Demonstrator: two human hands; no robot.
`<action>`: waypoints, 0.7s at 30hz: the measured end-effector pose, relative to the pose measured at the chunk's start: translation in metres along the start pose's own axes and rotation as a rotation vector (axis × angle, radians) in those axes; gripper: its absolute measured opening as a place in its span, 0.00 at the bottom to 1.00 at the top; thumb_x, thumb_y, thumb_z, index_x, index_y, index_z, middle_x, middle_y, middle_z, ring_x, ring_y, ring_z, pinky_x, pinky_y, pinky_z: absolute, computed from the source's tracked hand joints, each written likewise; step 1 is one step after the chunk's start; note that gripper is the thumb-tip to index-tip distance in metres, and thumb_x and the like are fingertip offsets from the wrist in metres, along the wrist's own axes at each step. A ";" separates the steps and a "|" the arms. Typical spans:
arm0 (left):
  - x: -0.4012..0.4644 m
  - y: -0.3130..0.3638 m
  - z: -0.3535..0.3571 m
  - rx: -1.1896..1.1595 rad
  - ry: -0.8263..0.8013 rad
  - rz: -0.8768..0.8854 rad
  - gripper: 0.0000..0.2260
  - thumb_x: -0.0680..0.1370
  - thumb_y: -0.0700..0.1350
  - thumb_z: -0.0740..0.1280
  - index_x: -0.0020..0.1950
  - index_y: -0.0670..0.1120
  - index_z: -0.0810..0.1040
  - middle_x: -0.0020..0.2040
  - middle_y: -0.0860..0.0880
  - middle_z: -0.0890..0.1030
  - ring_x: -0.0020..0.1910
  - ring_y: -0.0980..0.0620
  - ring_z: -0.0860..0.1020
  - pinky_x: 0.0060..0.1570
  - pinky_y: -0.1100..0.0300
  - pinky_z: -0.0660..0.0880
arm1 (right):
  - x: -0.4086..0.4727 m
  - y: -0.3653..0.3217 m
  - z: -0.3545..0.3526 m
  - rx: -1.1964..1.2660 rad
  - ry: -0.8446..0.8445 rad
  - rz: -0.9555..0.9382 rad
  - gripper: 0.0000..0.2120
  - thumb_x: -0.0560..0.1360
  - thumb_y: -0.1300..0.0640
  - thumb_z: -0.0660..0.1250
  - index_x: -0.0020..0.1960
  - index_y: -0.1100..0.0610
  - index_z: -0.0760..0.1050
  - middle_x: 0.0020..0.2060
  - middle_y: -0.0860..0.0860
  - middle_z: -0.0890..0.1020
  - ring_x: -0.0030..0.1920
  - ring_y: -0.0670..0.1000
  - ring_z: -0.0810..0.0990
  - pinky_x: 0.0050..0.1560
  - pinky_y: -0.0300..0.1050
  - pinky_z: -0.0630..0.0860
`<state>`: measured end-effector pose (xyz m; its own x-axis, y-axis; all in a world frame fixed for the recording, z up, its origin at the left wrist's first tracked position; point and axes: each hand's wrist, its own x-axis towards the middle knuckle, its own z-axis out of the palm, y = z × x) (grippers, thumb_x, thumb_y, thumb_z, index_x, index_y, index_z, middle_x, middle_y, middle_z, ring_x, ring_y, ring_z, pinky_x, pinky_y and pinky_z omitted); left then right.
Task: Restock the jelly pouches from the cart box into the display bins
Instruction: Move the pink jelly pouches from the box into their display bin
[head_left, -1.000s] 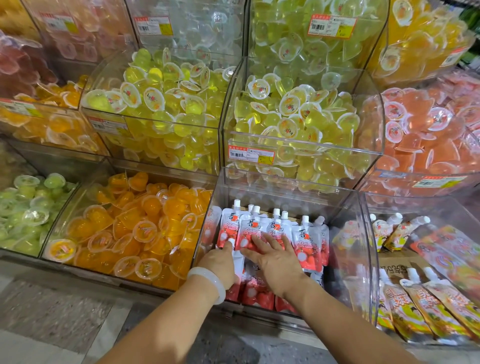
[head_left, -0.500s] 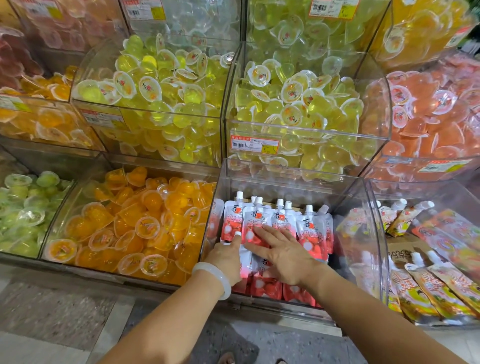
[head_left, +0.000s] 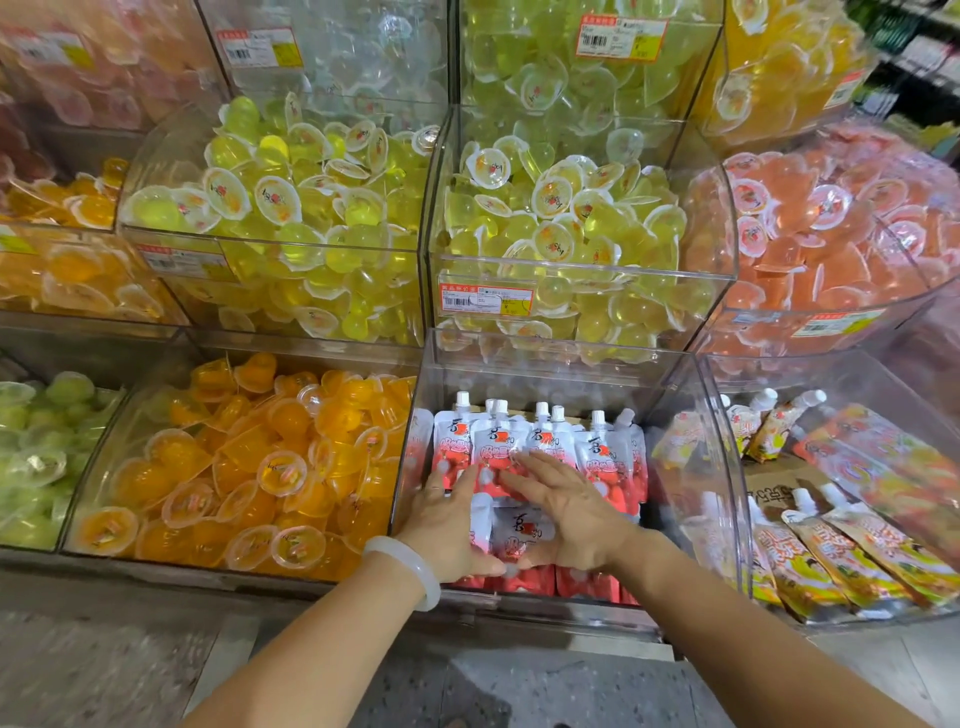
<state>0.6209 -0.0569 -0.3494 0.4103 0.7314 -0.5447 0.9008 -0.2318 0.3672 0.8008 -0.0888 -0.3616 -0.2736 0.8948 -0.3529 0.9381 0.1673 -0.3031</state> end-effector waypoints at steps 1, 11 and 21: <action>0.000 0.001 -0.001 -0.005 -0.004 0.019 0.51 0.68 0.59 0.73 0.77 0.56 0.39 0.78 0.45 0.38 0.77 0.43 0.42 0.75 0.45 0.51 | -0.004 0.000 -0.003 0.010 0.000 0.024 0.48 0.67 0.39 0.72 0.77 0.47 0.48 0.78 0.51 0.46 0.77 0.53 0.42 0.76 0.52 0.45; 0.003 0.071 -0.021 0.128 0.073 0.247 0.48 0.71 0.58 0.72 0.77 0.53 0.41 0.77 0.40 0.39 0.77 0.41 0.42 0.75 0.47 0.49 | -0.061 0.015 -0.039 -0.008 0.228 0.226 0.43 0.72 0.46 0.70 0.77 0.51 0.49 0.77 0.54 0.48 0.77 0.54 0.46 0.75 0.47 0.50; -0.046 0.265 -0.010 0.362 0.270 0.579 0.46 0.71 0.61 0.69 0.78 0.51 0.44 0.78 0.40 0.45 0.76 0.39 0.46 0.74 0.45 0.51 | -0.232 0.107 -0.079 0.011 0.624 0.513 0.39 0.69 0.46 0.72 0.73 0.60 0.62 0.73 0.62 0.62 0.74 0.61 0.60 0.72 0.53 0.61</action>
<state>0.8390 -0.1454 -0.2197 0.8275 0.5493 -0.1166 0.5600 -0.7922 0.2426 0.9817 -0.2453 -0.2421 0.3624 0.9257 0.1082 0.9116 -0.3279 -0.2480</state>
